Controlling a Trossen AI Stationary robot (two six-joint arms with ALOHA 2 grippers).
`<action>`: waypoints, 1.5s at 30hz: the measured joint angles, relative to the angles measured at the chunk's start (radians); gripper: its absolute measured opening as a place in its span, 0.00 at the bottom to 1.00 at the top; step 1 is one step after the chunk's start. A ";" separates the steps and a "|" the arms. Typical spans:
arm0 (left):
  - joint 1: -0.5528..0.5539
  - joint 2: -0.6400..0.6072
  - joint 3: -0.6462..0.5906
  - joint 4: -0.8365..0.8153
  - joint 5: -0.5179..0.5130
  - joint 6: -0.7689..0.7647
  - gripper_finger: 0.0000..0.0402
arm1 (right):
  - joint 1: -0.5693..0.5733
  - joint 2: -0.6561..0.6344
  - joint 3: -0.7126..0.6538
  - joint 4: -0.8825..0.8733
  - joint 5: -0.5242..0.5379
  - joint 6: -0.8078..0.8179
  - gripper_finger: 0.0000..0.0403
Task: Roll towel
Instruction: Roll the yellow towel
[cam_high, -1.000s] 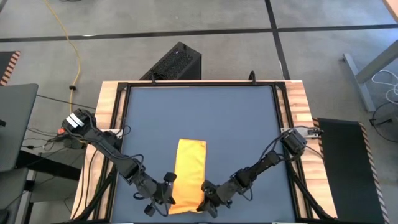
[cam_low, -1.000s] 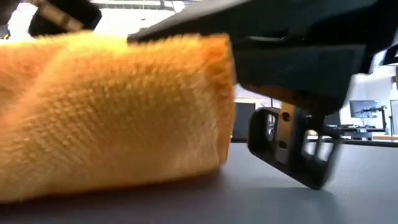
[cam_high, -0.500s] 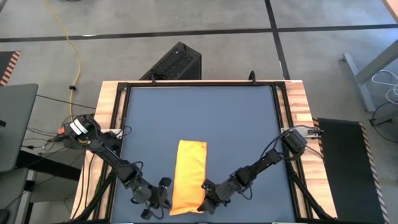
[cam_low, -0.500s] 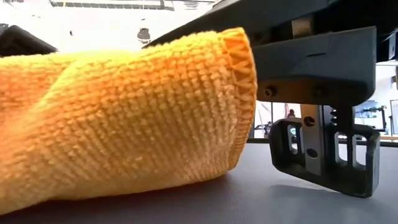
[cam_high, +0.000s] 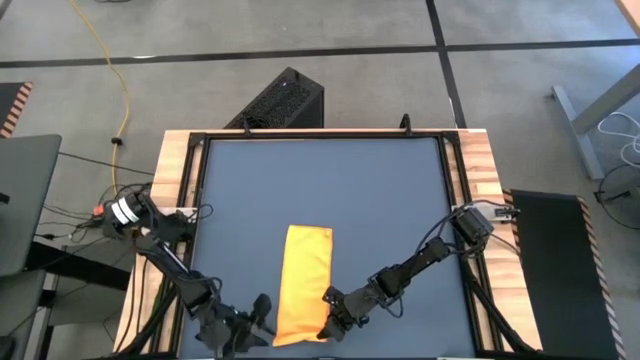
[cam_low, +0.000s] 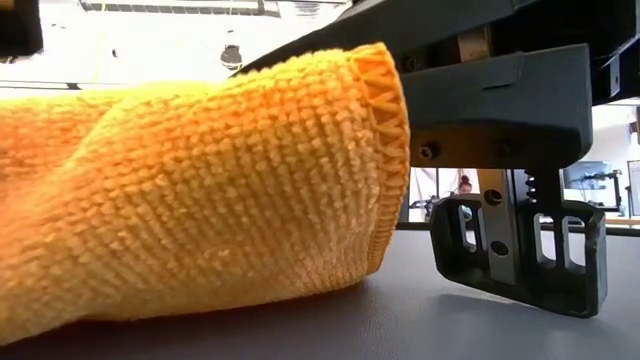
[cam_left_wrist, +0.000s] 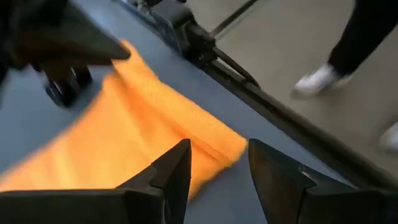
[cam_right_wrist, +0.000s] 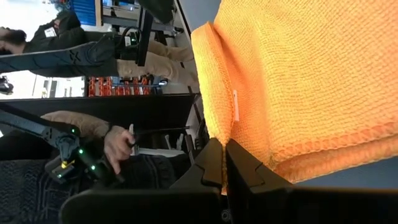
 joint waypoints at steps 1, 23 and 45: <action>-0.006 0.018 0.026 -0.018 -0.011 0.052 0.37 | 0.000 0.000 0.000 0.000 0.000 0.004 0.05; -0.012 0.096 0.093 -0.059 -0.082 -0.091 0.38 | -0.002 0.000 0.000 0.001 0.007 0.000 0.05; -0.039 0.163 0.115 -0.018 -0.129 -0.297 0.38 | -0.002 0.000 0.000 0.001 0.012 0.000 0.05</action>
